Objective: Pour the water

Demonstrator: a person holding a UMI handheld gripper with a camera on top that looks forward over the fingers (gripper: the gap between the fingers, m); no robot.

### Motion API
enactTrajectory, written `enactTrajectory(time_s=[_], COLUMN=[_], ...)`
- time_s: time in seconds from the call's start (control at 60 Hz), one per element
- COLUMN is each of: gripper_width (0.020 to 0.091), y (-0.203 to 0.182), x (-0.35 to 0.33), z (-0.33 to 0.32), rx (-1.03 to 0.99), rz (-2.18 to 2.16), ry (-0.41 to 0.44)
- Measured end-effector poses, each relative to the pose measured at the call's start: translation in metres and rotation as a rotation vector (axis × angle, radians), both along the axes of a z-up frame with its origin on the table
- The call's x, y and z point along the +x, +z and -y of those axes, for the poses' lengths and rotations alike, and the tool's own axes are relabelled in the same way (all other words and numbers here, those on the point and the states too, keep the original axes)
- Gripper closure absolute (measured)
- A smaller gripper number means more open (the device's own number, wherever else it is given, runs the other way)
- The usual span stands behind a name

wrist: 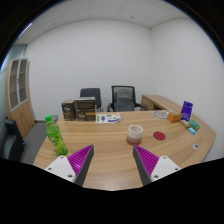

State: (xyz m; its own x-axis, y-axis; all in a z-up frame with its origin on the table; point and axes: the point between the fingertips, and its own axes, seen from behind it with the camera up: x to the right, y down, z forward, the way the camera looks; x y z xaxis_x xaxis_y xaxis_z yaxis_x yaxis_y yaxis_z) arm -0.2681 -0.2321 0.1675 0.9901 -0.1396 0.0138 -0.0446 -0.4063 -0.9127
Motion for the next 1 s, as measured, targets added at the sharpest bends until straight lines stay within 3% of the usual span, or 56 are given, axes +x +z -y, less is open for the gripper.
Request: enactTrajectory(time_s=[0.083,0.217,0.4,0.8,0.867,0.933,1.0], gripper_width=[0.0296,0.0298,0.0286,0.0308,0.0377,0.0590,0.0611], y=[-0.016,-0.067,-0.090,-0.092,-0.093,-0.091,-0.090], x=[-0.027,-0.126,-0.208,-0.245,-0.248,-0.246,-0.247], z=[0.006,0.005,-0.029,-0.155,-0.168,-0.175,-0.178], rx=[-0.035,-0.076,-0.078,0.042,0.074,0.098,0.131], rz=[-0.036,-0.071,-0.087,-0.066,-0.070,-0.072,-0.072], ry=[0.045,0.131,0.210,0.197,0.192,0.169,0.174])
